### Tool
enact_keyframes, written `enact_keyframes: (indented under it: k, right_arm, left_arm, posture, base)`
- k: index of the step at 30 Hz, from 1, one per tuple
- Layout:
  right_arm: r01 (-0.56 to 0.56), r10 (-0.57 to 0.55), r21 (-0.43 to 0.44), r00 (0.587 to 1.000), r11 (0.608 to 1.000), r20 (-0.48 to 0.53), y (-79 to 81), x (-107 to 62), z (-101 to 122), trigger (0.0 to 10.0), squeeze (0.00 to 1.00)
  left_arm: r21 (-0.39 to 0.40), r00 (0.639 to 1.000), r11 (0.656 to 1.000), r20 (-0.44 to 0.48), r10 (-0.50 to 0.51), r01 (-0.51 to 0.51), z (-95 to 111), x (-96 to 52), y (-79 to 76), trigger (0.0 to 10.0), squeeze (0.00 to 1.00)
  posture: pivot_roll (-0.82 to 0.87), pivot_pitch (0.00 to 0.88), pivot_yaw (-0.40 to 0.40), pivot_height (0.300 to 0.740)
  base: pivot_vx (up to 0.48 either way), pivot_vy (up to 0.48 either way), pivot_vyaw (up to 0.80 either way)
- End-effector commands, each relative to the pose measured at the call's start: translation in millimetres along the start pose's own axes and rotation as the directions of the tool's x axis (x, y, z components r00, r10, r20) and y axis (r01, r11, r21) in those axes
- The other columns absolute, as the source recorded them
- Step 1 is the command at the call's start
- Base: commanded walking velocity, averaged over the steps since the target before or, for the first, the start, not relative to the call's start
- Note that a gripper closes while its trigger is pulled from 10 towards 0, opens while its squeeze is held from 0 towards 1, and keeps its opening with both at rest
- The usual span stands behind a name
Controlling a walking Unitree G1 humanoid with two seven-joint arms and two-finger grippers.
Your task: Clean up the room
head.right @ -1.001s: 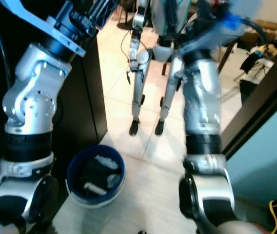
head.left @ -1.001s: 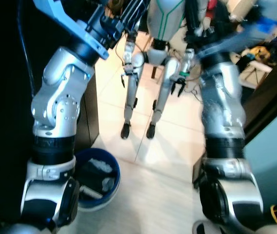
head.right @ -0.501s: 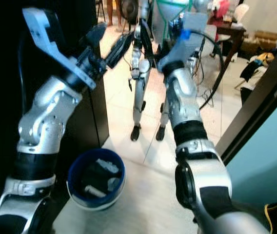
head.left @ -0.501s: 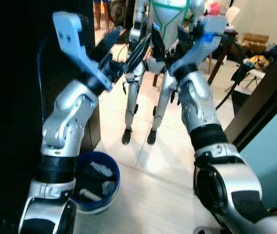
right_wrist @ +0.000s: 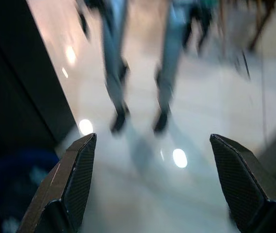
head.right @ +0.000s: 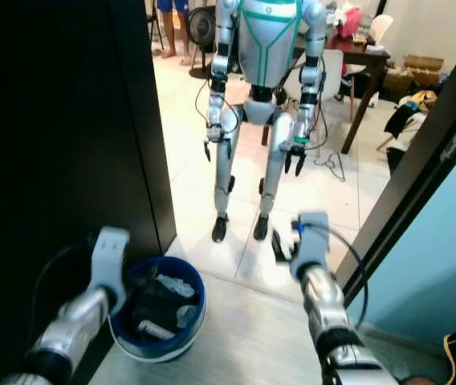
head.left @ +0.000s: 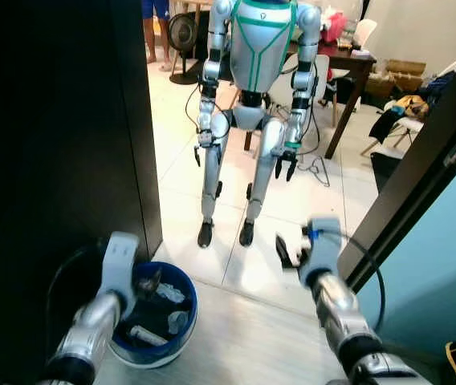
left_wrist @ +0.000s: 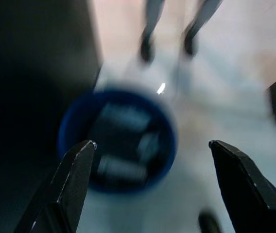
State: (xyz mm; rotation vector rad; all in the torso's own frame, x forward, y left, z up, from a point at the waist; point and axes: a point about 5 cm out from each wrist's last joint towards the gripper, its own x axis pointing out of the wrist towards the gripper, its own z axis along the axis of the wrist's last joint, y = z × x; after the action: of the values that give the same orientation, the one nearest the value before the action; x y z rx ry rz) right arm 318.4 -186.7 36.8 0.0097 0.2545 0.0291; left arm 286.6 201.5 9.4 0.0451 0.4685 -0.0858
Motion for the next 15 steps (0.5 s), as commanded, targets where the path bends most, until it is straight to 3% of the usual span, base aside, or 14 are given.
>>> enact_keyframes:
  k: [1,3,7,8,9,10,12,13,15]
  right_arm:
    - [0.036,-0.039,-0.018,0.986,0.999,-0.164,-5.0,-14.5,-35.1,10.0,0.0]
    - [0.081,-0.087,-0.032,0.945,0.996,-0.315,-12.6,-35.8,-71.6,10.0,0.0]
    - [0.103,-0.106,-0.026,0.924,0.994,-0.368,-15.9,-44.8,-84.1,10.0,0.0]
    - [0.136,-0.133,-0.024,0.893,0.99,-0.429,-20.4,-56.4,-98.9,10.0,0.0]
    - [0.136,-0.133,-0.024,0.893,0.99,-0.429,-20.4,-56.4,-98.9,10.0,0.0]
    - [0.158,-0.151,-0.027,0.857,0.987,-0.492,-23.9,-70.0,-114.2,10.0,0.0]
    - [0.158,-0.151,-0.027,0.857,0.987,-0.492,-23.9,-70.0,-114.2,10.0,0.0]
    - [0.181,-0.167,-0.031,0.812,0.983,-0.56,-26.3,-87.0,-131.5,10.0,0.0]
    - [0.181,-0.167,-0.031,0.812,0.983,-0.56,-26.3,-87.0,-131.5,10.0,0.0]
  left_arm:
    - [-0.043,0.992,0.998,-0.116,0.043,-0.048,-31.8,-7.8,3.1,10.0,0.0]
    - [-0.068,0.977,0.995,-0.205,0.059,-0.074,-58.5,-15.8,0.9,10.0,0.0]
    - [-0.069,0.97,0.994,-0.234,0.063,-0.081,-66.6,-18.8,0.0,10.0,0.0]
    - [-0.075,0.961,0.993,-0.268,0.067,-0.091,-75.4,-22.4,-0.7,10.0,0.0]
    - [-0.075,0.961,0.993,-0.268,0.067,-0.091,-75.4,-22.4,-0.7,10.0,0.0]
    - [-0.072,0.948,0.992,-0.311,0.072,-0.099,-85.8,-27.4,-1.2,10.0,0.0]
    - [-0.072,0.948,0.992,-0.311,0.072,-0.099,-85.8,-27.4,-1.2,10.0,0.0]
    - [-0.075,0.927,0.99,-0.366,0.083,-0.118,-99.4,-35.0,-0.3,10.0,0.0]
    - [-0.075,0.927,0.99,-0.366,0.083,-0.118,-99.4,-35.0,-0.3,10.0,0.0]
  posture:
    - [0.09,0.048,-0.069,0.74]
    - [0.09,0.036,-0.069,0.74]
    - [0.09,0.032,-0.068,0.74]
    - [0.1,0.03,-0.071,0.74]
    - [0.1,0.03,-0.071,0.74]
    - [0.1,0.033,-0.074,0.74]
    - [0.1,0.033,-0.074,0.74]
    - [0.1,0.036,-0.074,0.74]
    - [0.1,0.036,-0.074,0.74]
  base:
    - [0.0,0.0,0.0]
    - [0.0,0.0,0.0]
    - [0.0,0.0,0.0]
    - [0.0,0.0,0.0]
    - [0.0,0.0,0.0]
    - [0.0,0.0,0.0]
    - [0.0,0.0,0.0]
    - [0.0,0.0,0.0]
    - [0.0,0.0,0.0]
